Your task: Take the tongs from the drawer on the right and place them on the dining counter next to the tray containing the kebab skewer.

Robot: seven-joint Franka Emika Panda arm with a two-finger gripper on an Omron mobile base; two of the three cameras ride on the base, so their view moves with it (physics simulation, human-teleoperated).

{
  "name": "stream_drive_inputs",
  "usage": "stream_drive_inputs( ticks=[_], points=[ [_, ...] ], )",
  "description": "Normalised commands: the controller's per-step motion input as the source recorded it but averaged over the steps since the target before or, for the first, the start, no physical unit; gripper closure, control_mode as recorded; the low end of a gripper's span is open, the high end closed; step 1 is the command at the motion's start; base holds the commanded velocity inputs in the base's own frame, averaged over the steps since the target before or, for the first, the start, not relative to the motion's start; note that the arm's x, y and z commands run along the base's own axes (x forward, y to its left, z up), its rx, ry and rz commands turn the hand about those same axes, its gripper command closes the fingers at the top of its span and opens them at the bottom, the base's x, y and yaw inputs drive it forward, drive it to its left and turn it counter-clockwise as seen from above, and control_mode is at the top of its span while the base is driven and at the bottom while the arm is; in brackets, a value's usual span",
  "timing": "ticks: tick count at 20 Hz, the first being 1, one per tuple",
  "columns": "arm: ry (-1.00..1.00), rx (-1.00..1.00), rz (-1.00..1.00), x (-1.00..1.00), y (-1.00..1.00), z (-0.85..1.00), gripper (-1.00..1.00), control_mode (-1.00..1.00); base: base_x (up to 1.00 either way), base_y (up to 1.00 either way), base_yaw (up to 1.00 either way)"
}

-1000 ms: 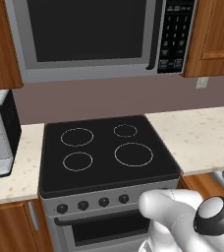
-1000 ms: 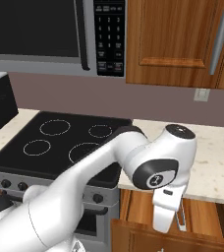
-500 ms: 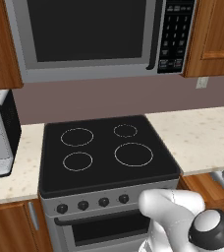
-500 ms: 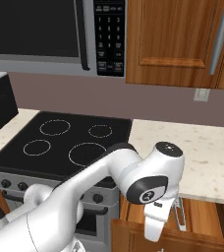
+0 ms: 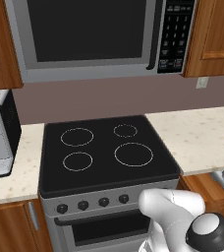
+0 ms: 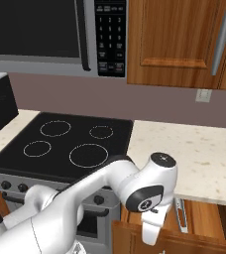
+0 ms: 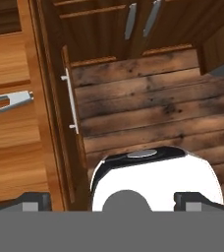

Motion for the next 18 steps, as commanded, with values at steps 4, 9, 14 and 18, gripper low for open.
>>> stream_drive_inputs(
  ticks=[4, 9, 14, 18],
  points=[
    [0.0, -0.08, 0.0, 0.17, 0.0, -0.33, -1.0, -1.0, 0.0, 0.0, 0.0],
    [0.0, -0.09, 0.0, 0.14, 0.0, -0.35, -1.0, -1.0, 0.0, 0.0, 0.0],
    [0.0, -0.03, 0.0, 0.14, 0.0, -0.37, -1.0, -1.0, 0.0, 0.0, 0.0],
    [0.0, 0.0, 0.0, 0.17, 0.0, -0.33, -1.0, -1.0, 0.0, 0.0, 0.0]
  ],
)
